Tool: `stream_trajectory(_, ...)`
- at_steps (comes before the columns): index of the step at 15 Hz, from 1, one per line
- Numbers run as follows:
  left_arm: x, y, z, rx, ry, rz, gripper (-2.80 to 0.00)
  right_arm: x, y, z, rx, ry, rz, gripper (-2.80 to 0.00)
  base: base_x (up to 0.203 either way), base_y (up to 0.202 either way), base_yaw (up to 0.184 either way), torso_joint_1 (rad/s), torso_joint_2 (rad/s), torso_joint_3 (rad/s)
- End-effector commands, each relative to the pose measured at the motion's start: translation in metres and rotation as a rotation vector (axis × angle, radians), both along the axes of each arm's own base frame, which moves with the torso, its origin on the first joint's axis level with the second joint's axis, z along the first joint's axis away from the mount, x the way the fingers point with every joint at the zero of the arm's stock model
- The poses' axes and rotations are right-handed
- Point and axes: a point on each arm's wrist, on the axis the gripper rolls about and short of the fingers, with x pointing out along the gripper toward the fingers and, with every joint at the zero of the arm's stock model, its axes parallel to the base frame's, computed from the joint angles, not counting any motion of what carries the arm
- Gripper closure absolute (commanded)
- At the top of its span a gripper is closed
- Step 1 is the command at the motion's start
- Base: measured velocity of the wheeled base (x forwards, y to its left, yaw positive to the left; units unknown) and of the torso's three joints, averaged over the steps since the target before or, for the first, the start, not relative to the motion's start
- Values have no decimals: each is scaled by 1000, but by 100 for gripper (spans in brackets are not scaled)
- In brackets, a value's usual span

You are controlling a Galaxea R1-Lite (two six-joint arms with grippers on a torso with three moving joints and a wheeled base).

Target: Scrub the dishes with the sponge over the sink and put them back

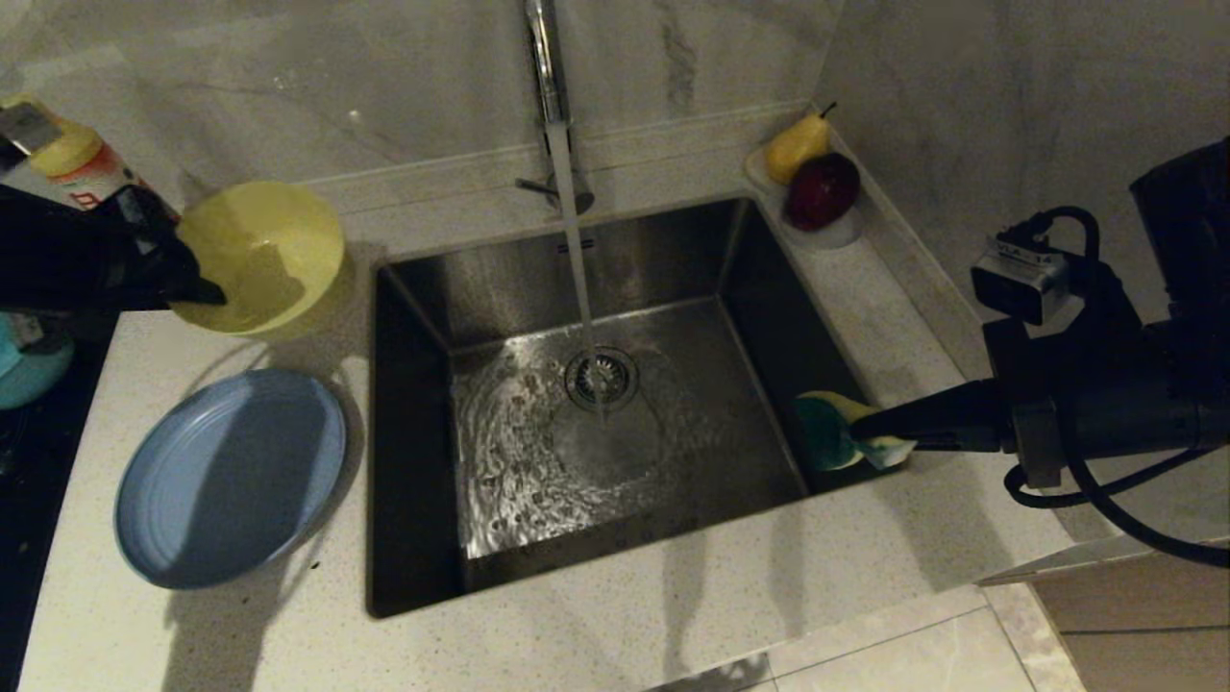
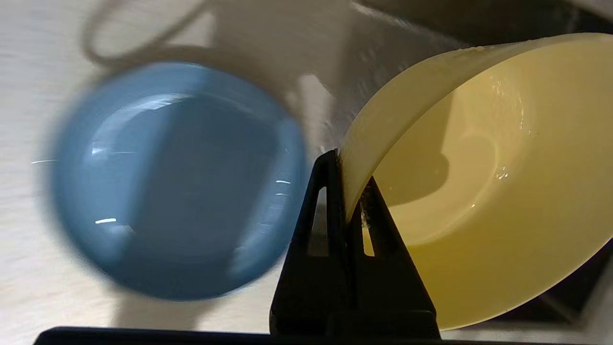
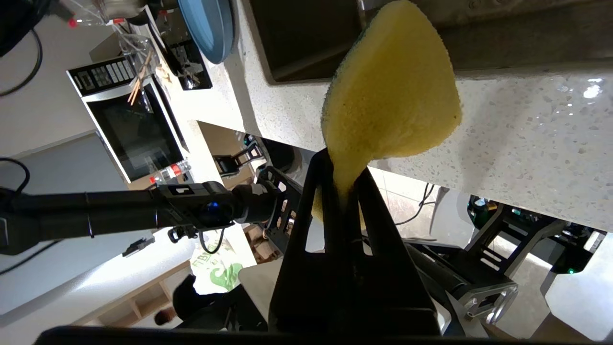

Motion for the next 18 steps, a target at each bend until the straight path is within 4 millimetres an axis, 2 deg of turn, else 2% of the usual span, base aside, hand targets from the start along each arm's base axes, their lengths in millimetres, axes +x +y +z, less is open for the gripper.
stream_trajectory(1,32,-29,-18,23,56,-47,0,2,1,-2,-2,13,3,0,0,0,0,0,0,0)
stream_trajectory(4,61,-66,-39,33,73,-71,0,2,1,-4,-4,16,2,0,0,0,0,0,0,0)
stream_trajectory(9,99,-103,-75,-49,99,-49,0,5,0,-11,-24,24,6,0,0,0,0,0,0,0)
stream_trajectory(14,121,-151,-110,-89,171,-51,0,3,-1,-17,-27,15,10,0,0,0,0,0,0,0)
stream_trajectory(18,130,-166,-120,-97,187,-66,0,6,-1,-19,-25,8,5,0,0,0,0,0,0,0)
